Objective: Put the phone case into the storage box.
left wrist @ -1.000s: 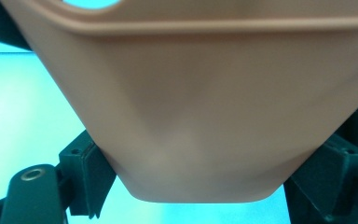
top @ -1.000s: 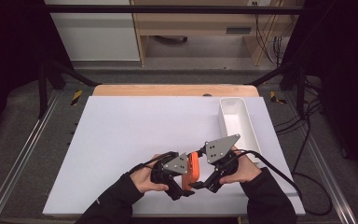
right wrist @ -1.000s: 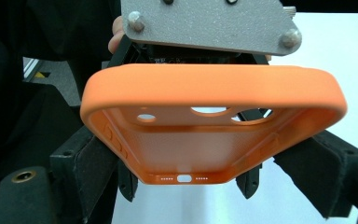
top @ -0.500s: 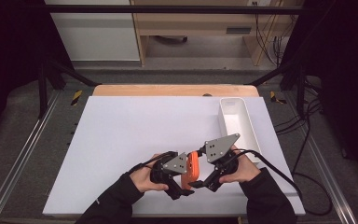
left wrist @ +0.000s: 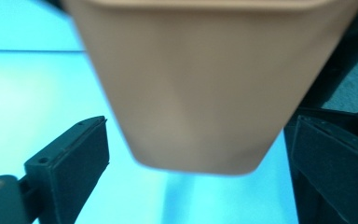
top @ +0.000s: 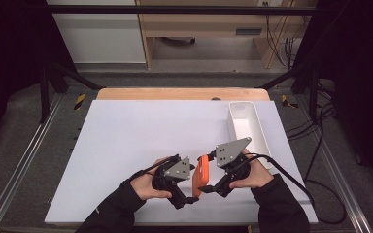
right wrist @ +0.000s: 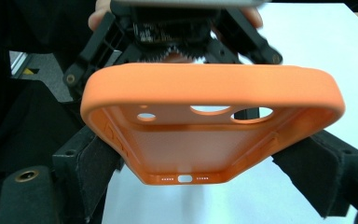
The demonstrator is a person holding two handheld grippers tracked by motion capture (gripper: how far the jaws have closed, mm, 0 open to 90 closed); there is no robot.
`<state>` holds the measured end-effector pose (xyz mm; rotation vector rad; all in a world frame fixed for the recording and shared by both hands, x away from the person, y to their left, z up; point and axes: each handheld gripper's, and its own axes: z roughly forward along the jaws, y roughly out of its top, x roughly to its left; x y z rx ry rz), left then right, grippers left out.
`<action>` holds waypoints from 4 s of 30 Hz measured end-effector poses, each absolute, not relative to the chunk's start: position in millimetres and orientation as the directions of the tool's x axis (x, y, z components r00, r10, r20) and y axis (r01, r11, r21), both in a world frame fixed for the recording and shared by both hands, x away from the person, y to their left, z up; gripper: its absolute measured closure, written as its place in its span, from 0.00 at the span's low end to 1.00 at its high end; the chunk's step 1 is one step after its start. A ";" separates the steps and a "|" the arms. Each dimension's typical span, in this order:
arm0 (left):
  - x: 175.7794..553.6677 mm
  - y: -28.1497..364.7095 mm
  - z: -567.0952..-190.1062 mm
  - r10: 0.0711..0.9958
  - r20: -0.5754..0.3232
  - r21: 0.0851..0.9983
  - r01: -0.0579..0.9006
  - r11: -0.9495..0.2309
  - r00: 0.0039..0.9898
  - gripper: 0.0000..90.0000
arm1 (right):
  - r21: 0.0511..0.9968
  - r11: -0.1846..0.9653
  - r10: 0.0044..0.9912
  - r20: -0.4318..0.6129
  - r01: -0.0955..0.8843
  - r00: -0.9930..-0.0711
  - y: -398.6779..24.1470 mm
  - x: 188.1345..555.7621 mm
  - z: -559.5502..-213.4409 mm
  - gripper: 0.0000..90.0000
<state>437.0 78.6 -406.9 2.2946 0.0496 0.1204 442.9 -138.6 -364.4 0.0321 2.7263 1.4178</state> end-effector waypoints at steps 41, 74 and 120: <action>447.7 189.8 -427.5 0.521 0.003 0.841 0.280 -0.463 0.854 0.01 | 0.851 0.516 0.346 -0.101 0.100 -0.933 -185.5 446.3 -324.6 0.18; 440.0 256.3 -435.4 0.679 0.009 0.869 0.330 -0.369 0.734 0.00 | 0.884 0.422 0.609 -0.112 0.201 -0.785 -208.4 466.3 -289.9 0.18; 441.8 271.7 -449.6 0.707 -0.007 0.861 0.364 -0.355 0.707 0.00 | 0.878 0.287 0.884 -0.089 0.383 -0.459 -221.2 535.1 -278.1 0.17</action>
